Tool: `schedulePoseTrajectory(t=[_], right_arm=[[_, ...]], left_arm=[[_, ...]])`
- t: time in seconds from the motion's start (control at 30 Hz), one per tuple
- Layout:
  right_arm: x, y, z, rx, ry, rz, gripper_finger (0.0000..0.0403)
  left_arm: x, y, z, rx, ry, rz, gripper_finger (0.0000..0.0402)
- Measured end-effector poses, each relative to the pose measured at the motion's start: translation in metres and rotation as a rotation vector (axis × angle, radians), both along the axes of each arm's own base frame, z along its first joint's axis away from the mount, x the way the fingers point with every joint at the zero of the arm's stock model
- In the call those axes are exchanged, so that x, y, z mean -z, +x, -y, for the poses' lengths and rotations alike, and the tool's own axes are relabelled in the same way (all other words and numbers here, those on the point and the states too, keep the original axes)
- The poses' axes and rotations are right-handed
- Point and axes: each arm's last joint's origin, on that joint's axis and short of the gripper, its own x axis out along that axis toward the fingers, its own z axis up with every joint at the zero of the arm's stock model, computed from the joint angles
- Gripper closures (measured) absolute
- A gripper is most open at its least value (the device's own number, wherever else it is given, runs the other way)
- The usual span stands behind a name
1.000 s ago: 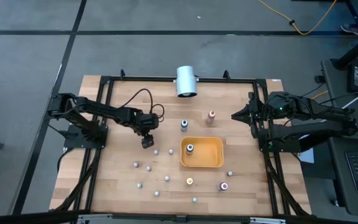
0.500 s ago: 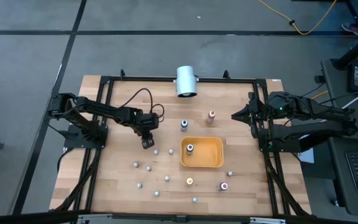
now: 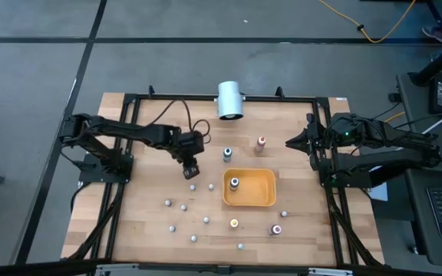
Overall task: Pick & Place food coloring
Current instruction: Put the small green food coloring bottle into the yellow bin
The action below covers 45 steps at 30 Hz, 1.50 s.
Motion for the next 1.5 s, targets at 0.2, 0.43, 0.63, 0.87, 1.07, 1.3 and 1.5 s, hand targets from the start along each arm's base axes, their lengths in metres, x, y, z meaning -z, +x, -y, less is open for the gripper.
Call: schedulePoseTrajectory(t=[0.2,0.43,0.63,0.87,1.07,1.3,1.5], right_arm=[[0.000,0.000,0.000,0.003,0.007,0.000,0.0359],[0.000,0.000,0.000,0.010,0.023,0.000,0.0359],[0.000,0.000,0.000,0.010,0.023,0.000,0.0359],[0.001,-0.001,0.000,0.012,0.027,-0.013,0.0359],[0.001,-0.001,0.000,0.012,0.027,-0.016,0.0359],[0.002,-0.001,0.000,0.011,0.027,-0.017,0.0359],[0.002,-0.001,0.000,0.012,0.027,-0.019,0.0359]], left_arm=[[-0.073,0.012,0.007,0.080,-0.003,0.055,0.0343],[-0.141,0.016,0.003,0.027,-0.001,0.220,0.0343],[-0.161,0.040,0.002,0.028,-0.008,0.258,0.0343],[-0.181,0.098,0.020,0.184,0.028,0.259,0.0343],[-0.186,0.141,0.031,0.254,0.008,0.365,0.0343],[-0.131,0.174,0.037,0.292,-0.002,0.252,0.0343],[-0.083,0.206,0.044,0.338,0.031,0.228,0.0343]])
